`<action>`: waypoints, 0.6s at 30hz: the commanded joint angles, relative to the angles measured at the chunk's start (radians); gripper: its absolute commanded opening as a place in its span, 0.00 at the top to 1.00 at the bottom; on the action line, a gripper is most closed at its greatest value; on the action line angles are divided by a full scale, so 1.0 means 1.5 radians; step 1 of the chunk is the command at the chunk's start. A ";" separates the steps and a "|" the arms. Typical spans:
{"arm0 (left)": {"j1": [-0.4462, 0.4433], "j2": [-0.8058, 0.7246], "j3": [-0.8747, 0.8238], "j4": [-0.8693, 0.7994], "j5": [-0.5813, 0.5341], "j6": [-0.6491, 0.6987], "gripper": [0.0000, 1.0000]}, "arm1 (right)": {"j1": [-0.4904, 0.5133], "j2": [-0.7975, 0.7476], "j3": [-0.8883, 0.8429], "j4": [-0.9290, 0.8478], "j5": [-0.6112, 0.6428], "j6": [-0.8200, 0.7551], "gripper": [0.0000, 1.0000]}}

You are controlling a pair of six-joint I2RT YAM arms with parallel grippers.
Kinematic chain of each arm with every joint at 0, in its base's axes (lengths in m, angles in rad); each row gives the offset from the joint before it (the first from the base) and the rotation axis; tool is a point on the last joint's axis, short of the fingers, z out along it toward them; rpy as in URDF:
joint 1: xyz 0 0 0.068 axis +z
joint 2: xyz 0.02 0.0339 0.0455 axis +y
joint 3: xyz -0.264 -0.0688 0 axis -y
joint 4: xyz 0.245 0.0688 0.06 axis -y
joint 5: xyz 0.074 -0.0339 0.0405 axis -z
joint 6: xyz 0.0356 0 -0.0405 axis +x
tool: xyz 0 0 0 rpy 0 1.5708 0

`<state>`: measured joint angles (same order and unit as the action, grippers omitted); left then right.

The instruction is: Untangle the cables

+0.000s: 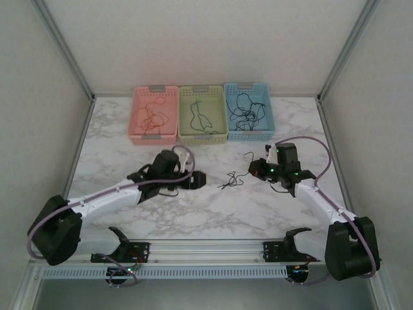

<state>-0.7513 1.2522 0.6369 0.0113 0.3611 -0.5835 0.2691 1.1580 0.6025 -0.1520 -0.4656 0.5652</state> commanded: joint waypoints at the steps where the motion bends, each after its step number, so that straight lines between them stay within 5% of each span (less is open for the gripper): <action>1: -0.021 -0.074 -0.060 0.091 -0.001 -0.071 0.33 | 0.037 0.023 -0.014 0.054 -0.003 0.012 1.00; 9: -0.047 -0.093 -0.059 0.063 0.034 -0.031 0.25 | 0.115 0.073 -0.018 0.094 0.040 0.025 1.00; 18: -0.053 0.013 0.021 0.018 0.049 0.049 0.31 | 0.139 0.093 0.009 0.087 0.051 0.017 1.00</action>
<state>-0.8223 1.2270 0.6369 0.0521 0.3962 -0.5602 0.4641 1.2854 0.5800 -0.0292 -0.4084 0.5953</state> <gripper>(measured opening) 0.698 0.038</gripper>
